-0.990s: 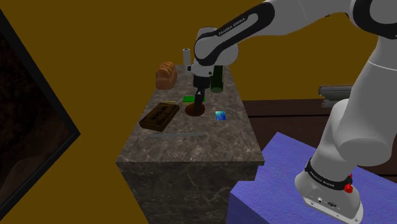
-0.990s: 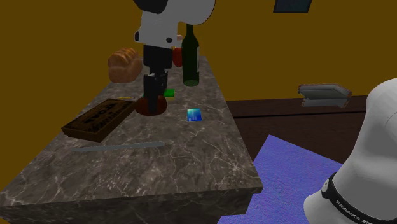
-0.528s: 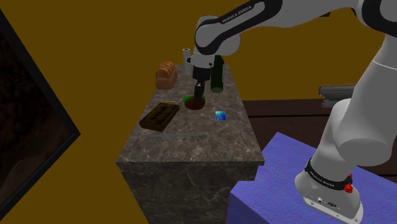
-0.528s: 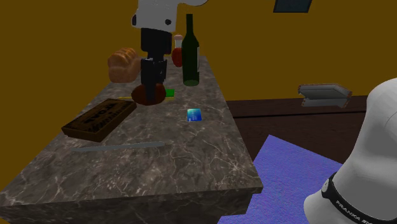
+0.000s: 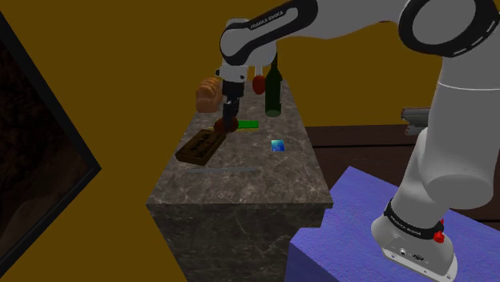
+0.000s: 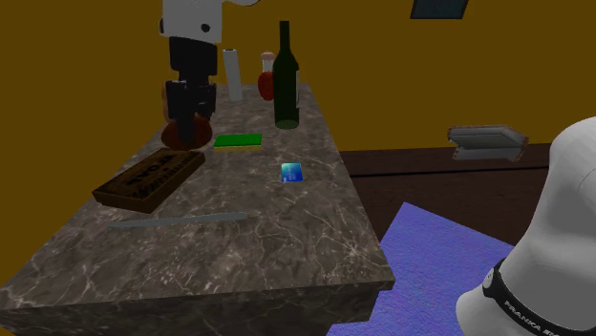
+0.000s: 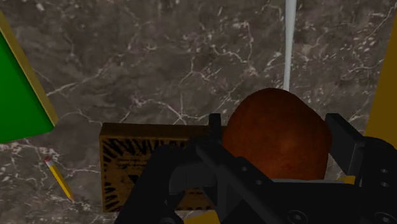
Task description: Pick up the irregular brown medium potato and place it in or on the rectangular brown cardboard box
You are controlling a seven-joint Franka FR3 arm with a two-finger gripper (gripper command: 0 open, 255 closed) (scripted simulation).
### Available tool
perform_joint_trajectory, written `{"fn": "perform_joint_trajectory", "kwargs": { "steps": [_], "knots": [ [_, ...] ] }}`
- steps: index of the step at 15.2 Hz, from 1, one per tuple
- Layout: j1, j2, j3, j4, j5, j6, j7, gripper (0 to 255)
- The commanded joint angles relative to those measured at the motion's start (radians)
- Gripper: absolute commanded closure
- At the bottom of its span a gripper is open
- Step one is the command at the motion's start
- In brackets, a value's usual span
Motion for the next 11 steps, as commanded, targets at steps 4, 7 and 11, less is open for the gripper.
{"fn": "perform_joint_trajectory", "kwargs": {
  "steps": [4, 7, 11],
  "knots": [
    [-0.002, 0.220, 0.005, 0.316, -0.002, -0.092, 0.034, 255],
    [-0.005, 0.370, 0.010, 0.549, -0.005, -0.170, 0.064, 255],
    [-0.009, 0.534, 0.017, 0.792, -0.009, -0.243, 0.092, 255]
  ]
}}
